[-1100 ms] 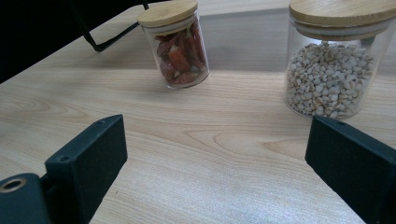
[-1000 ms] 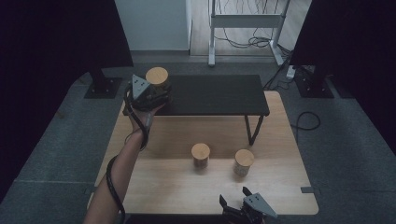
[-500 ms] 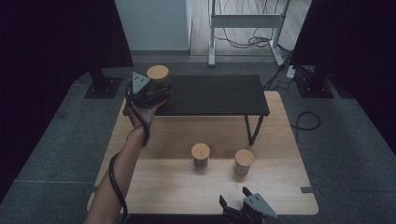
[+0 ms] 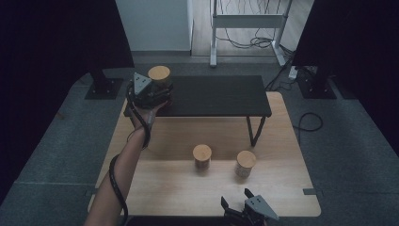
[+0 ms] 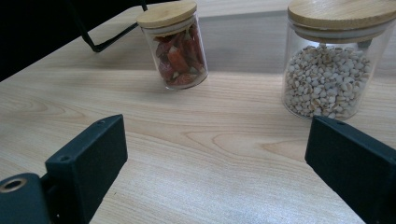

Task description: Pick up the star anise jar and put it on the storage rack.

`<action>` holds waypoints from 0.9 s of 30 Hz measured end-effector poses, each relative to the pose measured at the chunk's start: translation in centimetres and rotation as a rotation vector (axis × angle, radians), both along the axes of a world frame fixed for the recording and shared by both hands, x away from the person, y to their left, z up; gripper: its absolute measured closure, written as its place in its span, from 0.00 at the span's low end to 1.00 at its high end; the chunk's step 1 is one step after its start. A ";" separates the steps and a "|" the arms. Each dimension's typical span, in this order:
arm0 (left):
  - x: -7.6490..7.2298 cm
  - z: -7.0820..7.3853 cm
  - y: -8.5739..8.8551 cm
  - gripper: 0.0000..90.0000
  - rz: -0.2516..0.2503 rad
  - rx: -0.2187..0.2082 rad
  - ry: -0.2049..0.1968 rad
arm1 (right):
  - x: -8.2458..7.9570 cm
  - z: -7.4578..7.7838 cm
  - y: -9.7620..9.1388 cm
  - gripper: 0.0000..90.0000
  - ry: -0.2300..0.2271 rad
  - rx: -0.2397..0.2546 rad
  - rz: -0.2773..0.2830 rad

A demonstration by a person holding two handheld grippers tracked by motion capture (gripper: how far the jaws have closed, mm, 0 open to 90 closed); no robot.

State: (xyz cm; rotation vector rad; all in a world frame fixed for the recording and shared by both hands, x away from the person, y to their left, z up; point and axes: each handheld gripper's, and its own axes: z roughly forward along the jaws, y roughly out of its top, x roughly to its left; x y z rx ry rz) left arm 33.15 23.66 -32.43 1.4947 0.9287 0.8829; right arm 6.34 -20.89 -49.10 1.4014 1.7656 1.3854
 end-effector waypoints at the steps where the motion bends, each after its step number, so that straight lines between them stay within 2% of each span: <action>1: 0.0 0.1 0.0 0.29 -0.001 0.003 0.002 | 0.0 0.0 0.0 0.06 -0.001 -0.001 0.000; 16: 0.0 0.2 0.1 0.29 -0.003 0.017 0.016 | -0.1 0.0 0.2 0.05 -0.009 -0.012 -0.010; 23: 0.2 0.4 0.1 0.29 -0.009 0.039 0.028 | -0.2 0.0 0.2 0.05 -0.008 -0.010 -0.012; 25: 0.3 0.6 0.0 0.28 -0.010 0.064 0.043 | -0.1 0.0 0.2 0.05 -0.007 -0.009 -0.013; 27: 0.5 0.7 -0.2 0.22 -0.011 0.097 0.056 | -0.1 0.0 0.2 0.05 -0.006 -0.008 -0.013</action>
